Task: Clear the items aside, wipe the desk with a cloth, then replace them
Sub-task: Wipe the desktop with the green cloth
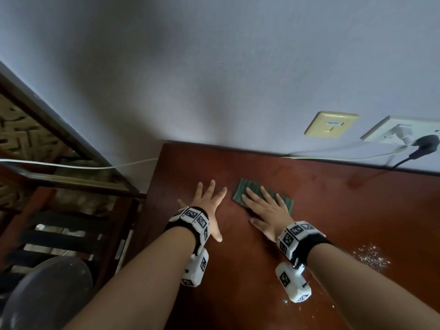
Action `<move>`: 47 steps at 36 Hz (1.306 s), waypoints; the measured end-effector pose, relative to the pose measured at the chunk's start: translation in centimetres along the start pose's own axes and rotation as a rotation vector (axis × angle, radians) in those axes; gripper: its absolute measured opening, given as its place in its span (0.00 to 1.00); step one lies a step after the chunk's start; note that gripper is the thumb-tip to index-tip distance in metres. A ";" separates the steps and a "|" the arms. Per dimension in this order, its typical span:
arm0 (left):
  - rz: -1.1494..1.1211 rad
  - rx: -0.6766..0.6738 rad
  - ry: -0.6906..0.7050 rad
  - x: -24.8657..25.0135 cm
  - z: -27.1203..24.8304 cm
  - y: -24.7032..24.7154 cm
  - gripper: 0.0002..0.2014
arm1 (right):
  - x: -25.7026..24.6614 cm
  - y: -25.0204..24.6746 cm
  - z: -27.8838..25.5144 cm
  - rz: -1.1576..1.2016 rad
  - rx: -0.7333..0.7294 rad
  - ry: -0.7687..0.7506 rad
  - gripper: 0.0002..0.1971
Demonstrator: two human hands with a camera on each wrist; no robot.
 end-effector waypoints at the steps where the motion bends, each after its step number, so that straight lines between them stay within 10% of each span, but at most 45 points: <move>1: -0.001 0.006 0.002 0.0 -0.1 0.0 0.70 | -0.3 0.2 -0.6 0.002 -0.001 -0.016 0.34; 16: -0.013 0.227 0.072 -1.3 -3.4 4.0 0.46 | -3.5 3.7 -7.2 0.137 0.024 -0.127 0.26; 25: 0.095 -0.023 0.039 -1.9 -5.8 6.9 0.68 | -4.6 2.8 -9.1 0.253 -0.035 -0.176 0.38; 32: 0.090 -0.019 0.033 -1.9 -5.9 7.0 0.69 | -0.6 -2.0 -6.4 1.019 0.026 0.191 0.30; 36: 0.083 -0.004 0.026 -2.0 -5.8 7.1 0.69 | 1.7 -3.8 -4.9 0.759 0.324 0.387 0.35; 47: 0.072 0.018 0.029 -2.1 -5.8 7.5 0.68 | -0.5 1.9 -1.9 0.076 -0.004 0.319 0.43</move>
Point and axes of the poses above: each hand's wrist, its own z-axis towards the middle knuckle, its own y-axis out of the palm, x = y × z, the point moved 2 cm from there along z, towards the middle knuckle, and after that the axes turned 8 degrees about -z, right-handed, at the moved point
